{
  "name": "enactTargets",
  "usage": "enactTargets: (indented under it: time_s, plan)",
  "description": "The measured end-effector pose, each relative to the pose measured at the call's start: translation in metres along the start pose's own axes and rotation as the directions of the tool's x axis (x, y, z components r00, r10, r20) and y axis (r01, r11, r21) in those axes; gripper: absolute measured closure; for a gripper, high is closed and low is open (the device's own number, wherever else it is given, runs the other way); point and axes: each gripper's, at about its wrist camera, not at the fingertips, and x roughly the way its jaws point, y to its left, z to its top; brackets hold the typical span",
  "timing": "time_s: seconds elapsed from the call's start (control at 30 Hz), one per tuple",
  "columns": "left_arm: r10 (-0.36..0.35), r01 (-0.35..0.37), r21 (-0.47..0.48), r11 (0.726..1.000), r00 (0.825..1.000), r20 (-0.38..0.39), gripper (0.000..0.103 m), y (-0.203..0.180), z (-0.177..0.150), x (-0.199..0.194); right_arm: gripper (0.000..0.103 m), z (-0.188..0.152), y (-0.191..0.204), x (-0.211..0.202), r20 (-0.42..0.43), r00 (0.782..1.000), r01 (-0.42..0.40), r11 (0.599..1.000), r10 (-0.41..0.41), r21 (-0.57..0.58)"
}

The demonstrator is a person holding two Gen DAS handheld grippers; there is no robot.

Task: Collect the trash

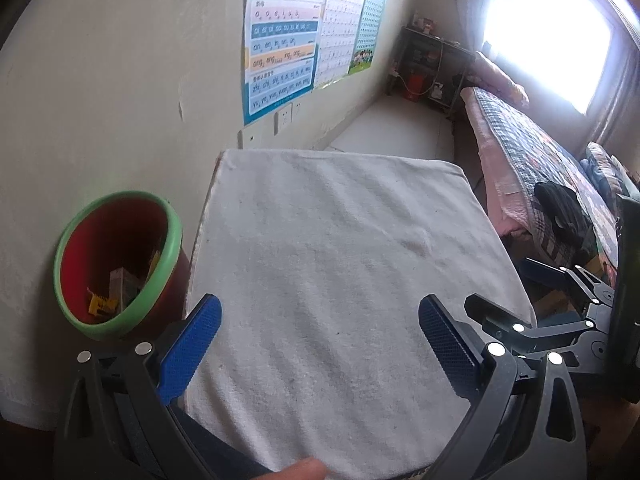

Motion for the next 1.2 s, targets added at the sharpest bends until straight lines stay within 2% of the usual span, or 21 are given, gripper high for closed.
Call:
enactTargets:
  time_s: [0.13,0.37,0.47,0.77,0.87,1.03,1.2]
  plan:
    - [-0.002,0.001,0.013,1.000,0.999,0.037,0.008,-0.007,0.000,-0.005,0.005,-0.006,-0.007,-0.005,0.022,0.999,0.039,0.999,-0.039,0.028]
    - [-0.005,0.001,0.039,0.999,0.997,0.081,0.008,-0.019,-0.002,-0.007,0.005,-0.010,-0.016,-0.017,0.078,0.984,0.155,0.986,-0.160,0.067]
    - [0.012,-0.018,0.059,0.998,0.995,0.100,0.008,-0.024,-0.005,-0.008,0.005,-0.013,-0.019,-0.025,0.112,0.978,0.166,0.982,-0.176,0.093]
    - [-0.017,0.008,0.065,0.998,0.991,0.134,0.008,-0.032,-0.029,-0.005,0.005,-0.039,-0.028,-0.037,0.198,0.953,0.201,0.968,-0.229,0.154]
    - [-0.018,0.006,0.081,0.997,0.989,0.146,0.008,-0.034,-0.044,0.001,0.005,-0.048,-0.033,-0.037,0.188,0.959,0.178,0.966,-0.213,0.187]
    - [-0.032,0.017,0.100,0.995,0.987,0.155,0.008,-0.036,-0.061,0.005,0.005,-0.051,-0.025,-0.039,0.203,0.955,0.189,0.970,-0.218,0.151]
    - [-0.042,0.028,0.084,0.996,0.983,0.177,0.008,-0.032,-0.062,-0.001,0.005,-0.052,-0.014,-0.048,0.236,0.946,0.197,0.973,-0.220,0.116]
